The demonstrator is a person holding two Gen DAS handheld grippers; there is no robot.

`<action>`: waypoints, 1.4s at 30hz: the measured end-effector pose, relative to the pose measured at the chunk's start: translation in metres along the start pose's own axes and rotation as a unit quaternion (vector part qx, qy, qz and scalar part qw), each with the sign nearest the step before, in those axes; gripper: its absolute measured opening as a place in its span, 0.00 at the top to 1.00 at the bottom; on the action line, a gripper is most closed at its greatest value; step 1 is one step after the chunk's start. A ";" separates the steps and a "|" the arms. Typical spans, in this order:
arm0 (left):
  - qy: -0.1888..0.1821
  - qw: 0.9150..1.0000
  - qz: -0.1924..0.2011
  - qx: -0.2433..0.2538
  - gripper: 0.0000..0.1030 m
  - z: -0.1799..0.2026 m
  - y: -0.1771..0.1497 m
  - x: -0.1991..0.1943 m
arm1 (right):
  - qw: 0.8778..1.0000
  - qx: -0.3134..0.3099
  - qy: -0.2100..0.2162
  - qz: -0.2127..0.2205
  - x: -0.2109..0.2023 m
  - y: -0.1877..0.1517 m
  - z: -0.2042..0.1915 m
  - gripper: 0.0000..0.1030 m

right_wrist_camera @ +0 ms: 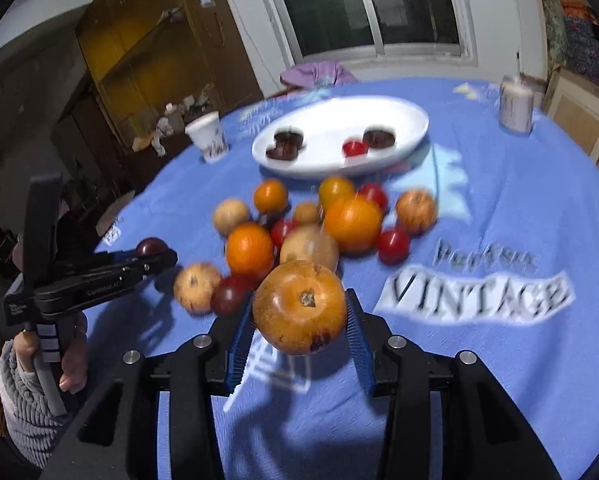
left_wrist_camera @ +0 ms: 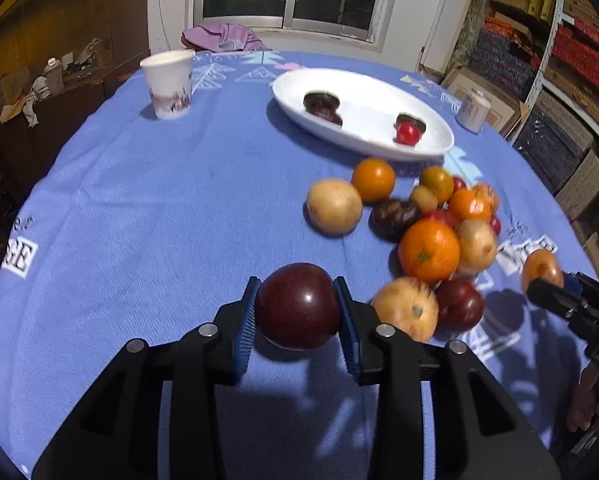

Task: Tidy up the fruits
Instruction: 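Place the plum and orange fruit onto the white plate with both grippers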

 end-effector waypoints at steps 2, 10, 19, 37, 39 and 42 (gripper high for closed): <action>0.019 0.999 0.025 0.008 0.65 0.000 0.030 -0.013 | 0.999 -0.022 -0.017 0.030 -0.019 0.038 -0.002 0.57; 0.045 0.993 0.112 0.005 0.65 0.031 0.169 -0.036 | 0.991 -0.042 -0.034 0.126 -0.021 0.190 0.008 0.57; 0.027 0.999 0.033 0.004 0.65 0.082 0.190 0.078 | 0.995 0.044 -0.080 0.037 0.100 0.185 0.107 0.57; 0.028 0.997 -0.010 0.068 0.65 0.117 0.158 0.130 | 0.991 0.055 -0.118 -0.028 0.172 0.187 0.151 0.57; 0.023 0.997 -0.019 0.067 0.65 0.119 0.155 0.133 | 0.991 0.056 -0.121 -0.033 0.175 0.184 0.154 0.57; 0.024 0.997 -0.021 0.068 0.65 0.121 0.155 0.134 | 0.990 0.053 -0.127 -0.035 0.177 0.184 0.156 0.57</action>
Point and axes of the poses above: each gripper's, at about its wrist camera, not at the fingertips, and x roughly the way its jaws point, z to its right, y to its top, the point moved 8 cm from there along x, roughly the way its jaws point, and after that the axes turned 14 degrees about y, right-handed, at the moved point
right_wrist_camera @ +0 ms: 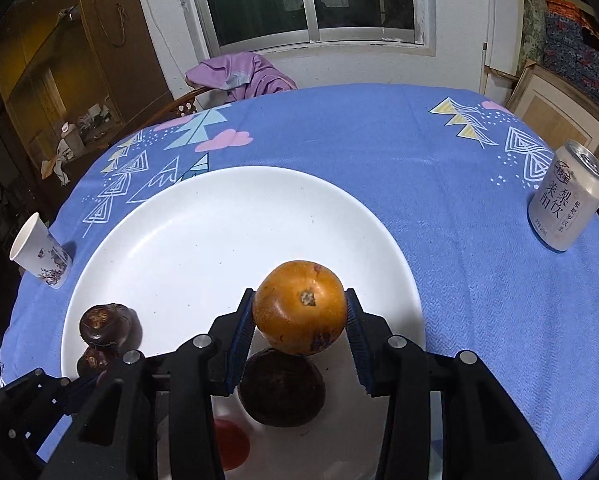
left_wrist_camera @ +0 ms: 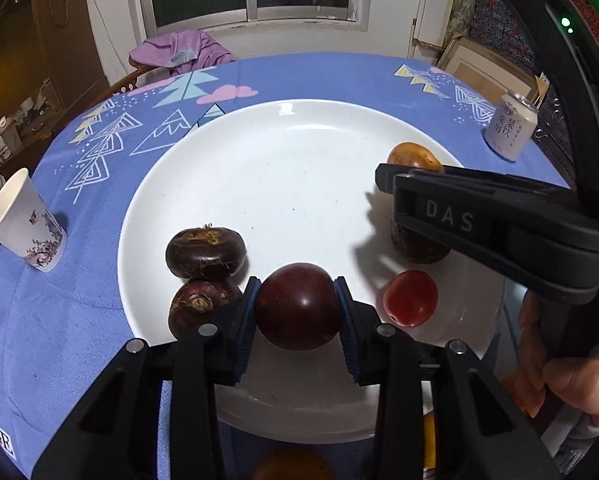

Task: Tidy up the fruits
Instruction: 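Place the plum and orange fruit onto the white plate with both grippers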

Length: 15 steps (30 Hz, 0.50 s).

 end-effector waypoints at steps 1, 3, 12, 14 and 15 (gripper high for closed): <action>-0.002 1.000 -0.001 -0.005 0.64 -0.001 0.000 0.000 | 1.000 0.000 0.002 -0.001 0.000 0.000 0.000 0.56; -0.004 1.000 -0.004 -0.005 0.64 -0.001 0.000 0.001 | 1.000 -0.002 0.000 -0.004 0.000 -0.001 -0.002 0.56; -0.012 1.000 -0.003 -0.004 0.60 0.000 0.000 -0.005 | 1.000 0.002 0.017 0.005 -0.010 0.006 -0.009 0.52; -0.015 1.000 0.000 -0.009 0.60 -0.003 0.002 -0.009 | 1.000 -0.001 0.020 0.022 -0.022 0.012 -0.014 0.52; -0.016 1.000 0.004 -0.014 0.60 -0.007 0.004 -0.013 | 0.999 -0.003 0.023 0.032 -0.031 0.016 -0.018 0.52</action>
Point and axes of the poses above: each gripper's, at about its wrist camera, not at the fingertips, and x roughly the way its jaws point, z to its right, y to its top, the point moved 8 cm from there along x, roughly the way its jaws point, and after that the axes turned 14 degrees about y, right-handed, at the moved point
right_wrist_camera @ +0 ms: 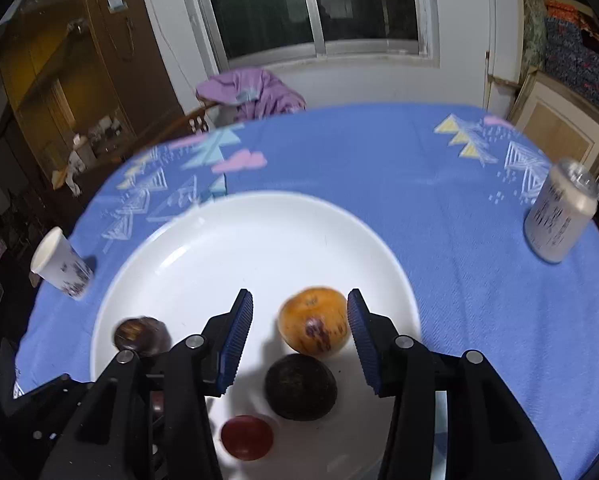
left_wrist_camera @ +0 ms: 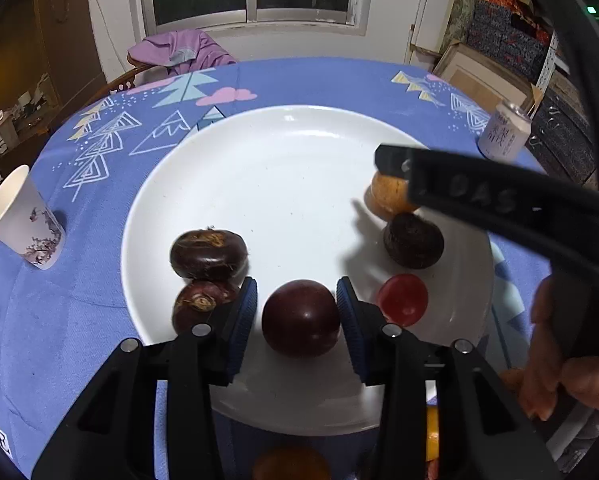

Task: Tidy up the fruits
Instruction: 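Place the plum and orange fruit onto the white plate with both grippers, then move both open grippers back toward the remaining fruit cluster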

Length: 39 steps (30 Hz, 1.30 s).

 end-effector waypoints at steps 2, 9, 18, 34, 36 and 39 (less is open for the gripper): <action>-0.001 1.000 0.011 -0.015 0.60 -0.009 0.004 -0.011 | 0.999 -0.010 0.015 0.032 -0.026 0.013 -0.015 0.52; -0.003 0.992 0.082 -0.095 0.31 -0.063 0.012 -0.079 | 0.985 -0.070 0.076 0.136 -0.132 0.022 -0.082 0.24; 0.031 0.984 0.128 -0.119 0.24 -0.097 -0.073 -0.123 | 0.982 -0.036 0.065 0.174 -0.162 -0.076 -0.052 0.21; 0.008 0.997 0.082 -0.001 0.24 -0.054 -0.186 -0.131 | 0.976 0.094 0.070 0.185 -0.191 -0.160 0.017 0.08; 0.002 0.997 0.075 0.006 0.24 -0.051 -0.188 -0.128 | 0.979 0.086 0.065 0.172 -0.184 -0.161 0.013 0.08; -0.003 0.998 0.062 0.017 0.24 -0.045 -0.188 -0.123 | 0.982 0.072 0.061 0.164 -0.181 -0.161 0.007 0.08</action>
Point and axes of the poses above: each gripper's, at about its wrist camera, not at the fingertips, and x roughly the way its jaws point, z to its right, y to its top, the point moved 8 cm from there along x, roughly the way its jaws point, and after that the axes turned 14 degrees about y, right-handed, at the moved point
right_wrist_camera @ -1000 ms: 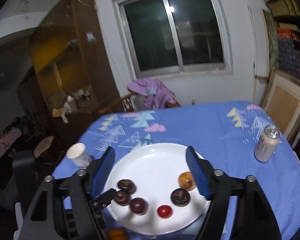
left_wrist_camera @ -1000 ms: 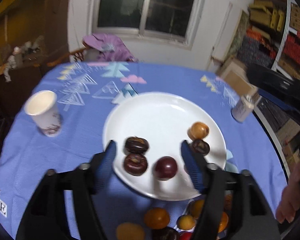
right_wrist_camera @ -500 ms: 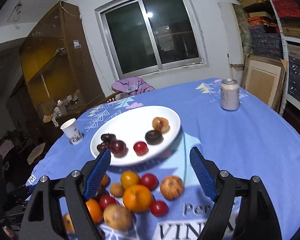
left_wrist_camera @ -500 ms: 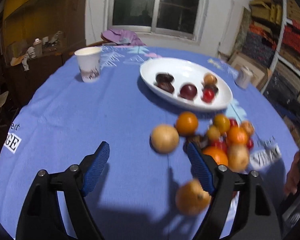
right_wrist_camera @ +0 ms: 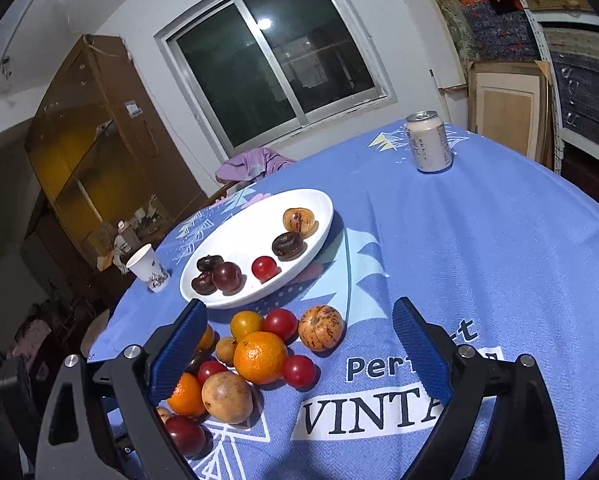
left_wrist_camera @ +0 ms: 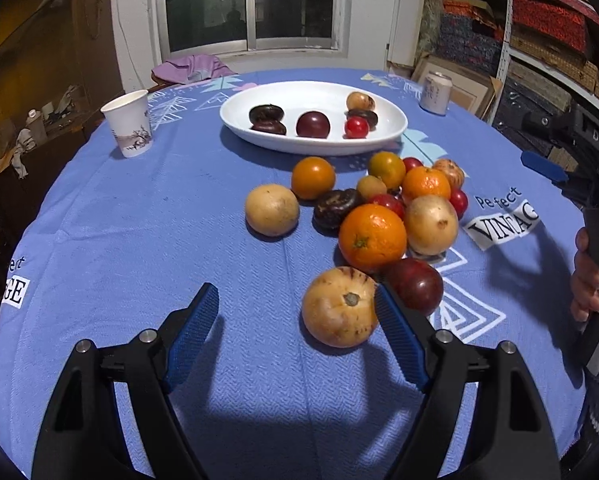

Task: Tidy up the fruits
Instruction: 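Move both open grippers back toward the remaining fruit cluster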

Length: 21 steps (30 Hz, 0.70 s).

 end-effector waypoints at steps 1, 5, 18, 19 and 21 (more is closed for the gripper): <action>-0.001 1.000 -0.004 0.003 0.23 0.001 -0.001 0.002 | 1.000 -0.003 -0.001 -0.001 0.001 -0.001 -0.001 0.08; 0.004 1.000 -0.019 0.007 0.13 0.003 -0.002 0.008 | 1.000 0.001 0.000 -0.001 0.001 -0.001 -0.001 0.08; 0.060 0.996 0.030 -0.066 0.08 -0.040 0.013 -0.005 | 1.000 0.010 -0.002 -0.005 0.003 -0.001 0.002 0.08; 0.065 0.996 0.033 -0.042 0.08 -0.031 0.013 -0.006 | 1.000 0.009 -0.002 -0.005 0.003 -0.001 0.002 0.08; 0.053 0.998 0.030 -0.013 0.08 -0.018 0.012 -0.005 | 1.000 0.009 -0.002 -0.006 0.004 -0.001 0.002 0.08</action>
Point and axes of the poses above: each gripper's, at about its wrist camera, not at the fingertips, and x roughly the way its jaws point, z to its right, y to its top, the point moved 8 cm from there along x, roughly the way its jaws point, and after that the axes turned 14 degrees about y, right-handed, at the moved point
